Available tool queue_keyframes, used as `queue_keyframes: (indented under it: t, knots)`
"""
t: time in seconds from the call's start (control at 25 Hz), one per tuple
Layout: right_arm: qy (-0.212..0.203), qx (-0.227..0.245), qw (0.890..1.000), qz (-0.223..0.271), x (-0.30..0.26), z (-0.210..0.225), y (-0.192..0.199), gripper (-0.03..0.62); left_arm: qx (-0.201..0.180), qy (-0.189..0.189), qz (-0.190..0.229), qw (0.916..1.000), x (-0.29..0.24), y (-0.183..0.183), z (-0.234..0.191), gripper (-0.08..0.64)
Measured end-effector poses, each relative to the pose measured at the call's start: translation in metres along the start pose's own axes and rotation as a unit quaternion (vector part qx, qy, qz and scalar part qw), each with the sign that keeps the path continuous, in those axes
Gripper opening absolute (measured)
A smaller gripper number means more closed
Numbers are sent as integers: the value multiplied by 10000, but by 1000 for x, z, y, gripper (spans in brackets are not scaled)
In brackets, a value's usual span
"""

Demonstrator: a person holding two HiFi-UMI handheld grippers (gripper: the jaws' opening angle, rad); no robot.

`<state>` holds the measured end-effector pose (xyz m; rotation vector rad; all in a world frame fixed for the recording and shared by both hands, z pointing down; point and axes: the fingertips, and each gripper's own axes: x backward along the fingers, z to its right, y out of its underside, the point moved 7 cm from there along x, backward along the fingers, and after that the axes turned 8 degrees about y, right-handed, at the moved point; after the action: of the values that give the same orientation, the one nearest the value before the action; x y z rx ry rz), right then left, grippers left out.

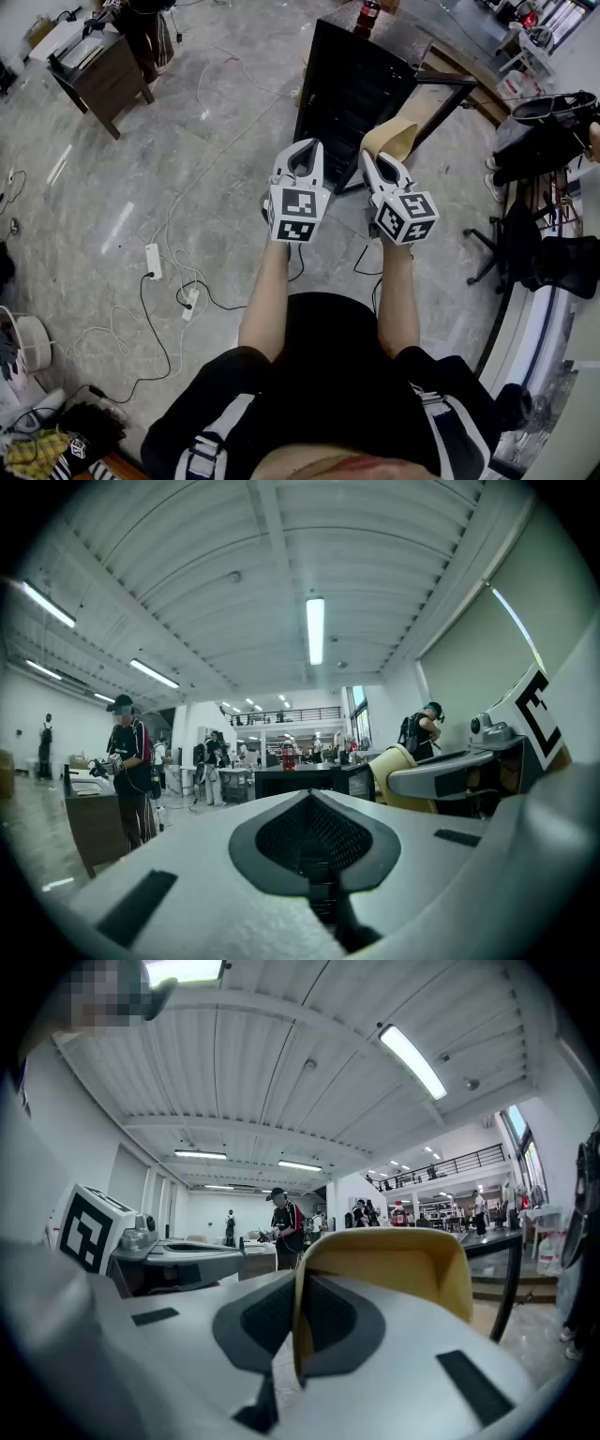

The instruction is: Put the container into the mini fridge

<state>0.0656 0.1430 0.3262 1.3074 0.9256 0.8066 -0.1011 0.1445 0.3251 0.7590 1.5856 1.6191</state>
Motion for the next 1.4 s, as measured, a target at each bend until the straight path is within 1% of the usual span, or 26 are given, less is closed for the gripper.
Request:
queue_keyframes:
  t: [0.24, 0.36, 0.52, 0.64, 0.76, 0.88, 1.0, 1.16, 1.28, 1.4]
  knots:
    - [-64, 37, 9999, -103, -4, 6, 3, 12, 218, -63, -91, 9997, -9, 6, -5, 5]
    - [-45, 36, 9997, -219, -5, 13, 10, 12, 490, -155, -138, 9986, -19, 12, -7, 5]
    - [37, -19, 9992, -387, -11, 30, 23, 12, 656, -155, -362, 9971, -40, 28, -7, 6]
    - [78, -161, 9985, -518, -25, 44, 35, 12, 722, -110, -541, 9959, -56, 41, -10, 5]
    - [4, -273, 9977, -618, -54, 58, 48, 12, 900, -140, -688, 9935, -80, 54, -24, 5]
    - [-153, -333, 9966, -732, -94, 73, 60, 12, 1131, -326, -908, 9889, -113, 73, -48, 5]
    - [-277, -528, 9943, -887, -132, 91, 74, 12, 1218, -422, -1179, 9846, -148, 87, -68, 6]
    - [-444, -724, 9900, -1124, -196, 133, 92, 12, 1266, -418, -1448, 9804, -220, 103, -86, 5]
    - [-616, -913, 9848, -1340, -234, 154, 112, 12, 1303, -466, -1754, 9747, -263, 122, -94, 5]
    - [-850, -985, 9802, -1491, -265, 171, 123, 12, 1460, -574, -1914, 9689, -300, 133, -105, 6]
